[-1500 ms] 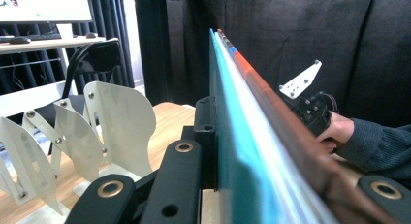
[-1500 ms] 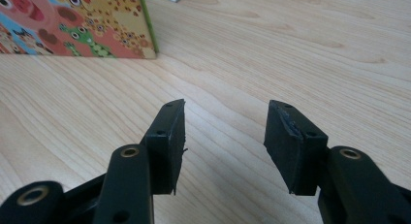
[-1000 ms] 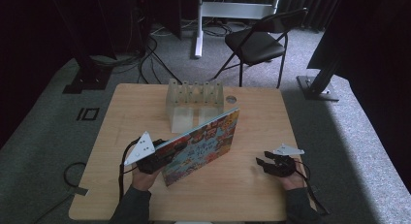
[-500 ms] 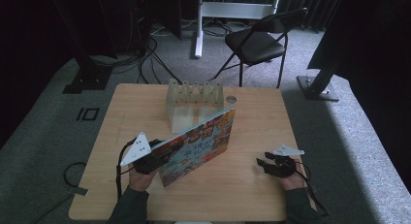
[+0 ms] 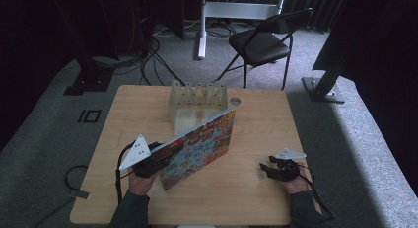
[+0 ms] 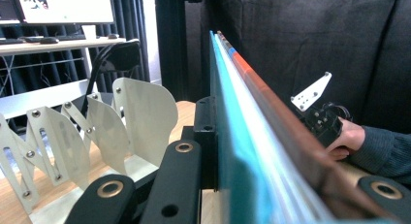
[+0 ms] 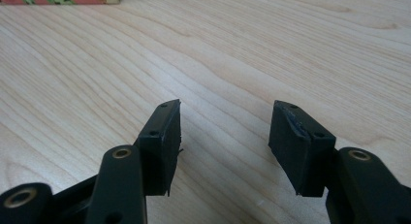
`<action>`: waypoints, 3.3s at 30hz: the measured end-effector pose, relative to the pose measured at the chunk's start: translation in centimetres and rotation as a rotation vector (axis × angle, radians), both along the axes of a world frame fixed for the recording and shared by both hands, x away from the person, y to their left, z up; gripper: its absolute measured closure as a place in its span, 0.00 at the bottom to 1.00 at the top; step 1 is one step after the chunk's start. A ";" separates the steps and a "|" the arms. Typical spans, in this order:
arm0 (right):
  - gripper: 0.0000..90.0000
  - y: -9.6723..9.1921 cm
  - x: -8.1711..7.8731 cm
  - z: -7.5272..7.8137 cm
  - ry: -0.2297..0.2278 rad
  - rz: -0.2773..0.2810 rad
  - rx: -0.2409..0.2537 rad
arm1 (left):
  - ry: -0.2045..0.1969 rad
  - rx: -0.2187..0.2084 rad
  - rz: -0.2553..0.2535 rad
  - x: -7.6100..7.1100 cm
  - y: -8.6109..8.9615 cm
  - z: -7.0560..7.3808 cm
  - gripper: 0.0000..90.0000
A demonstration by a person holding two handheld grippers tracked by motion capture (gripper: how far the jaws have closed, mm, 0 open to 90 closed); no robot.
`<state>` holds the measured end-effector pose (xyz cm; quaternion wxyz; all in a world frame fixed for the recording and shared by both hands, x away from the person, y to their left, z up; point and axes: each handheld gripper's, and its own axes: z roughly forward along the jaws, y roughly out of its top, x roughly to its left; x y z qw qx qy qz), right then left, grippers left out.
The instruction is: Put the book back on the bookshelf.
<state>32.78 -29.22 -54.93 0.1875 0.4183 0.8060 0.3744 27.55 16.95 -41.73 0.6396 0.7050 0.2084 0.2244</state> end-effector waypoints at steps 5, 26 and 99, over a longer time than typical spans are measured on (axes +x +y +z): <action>0.48 0.1 0.0 -0.2 0.007 0.000 -0.011 | -0.001 0.000 0.011 -0.1 0.3 0.0 0.89; 0.44 0.0 0.0 -0.4 -0.011 0.005 -0.009 | 0.004 -0.005 0.060 -0.6 1.4 0.0 0.89; 0.43 0.0 0.0 -0.4 -0.009 0.007 -0.007 | 0.029 -0.030 0.225 -2.3 3.8 0.2 0.89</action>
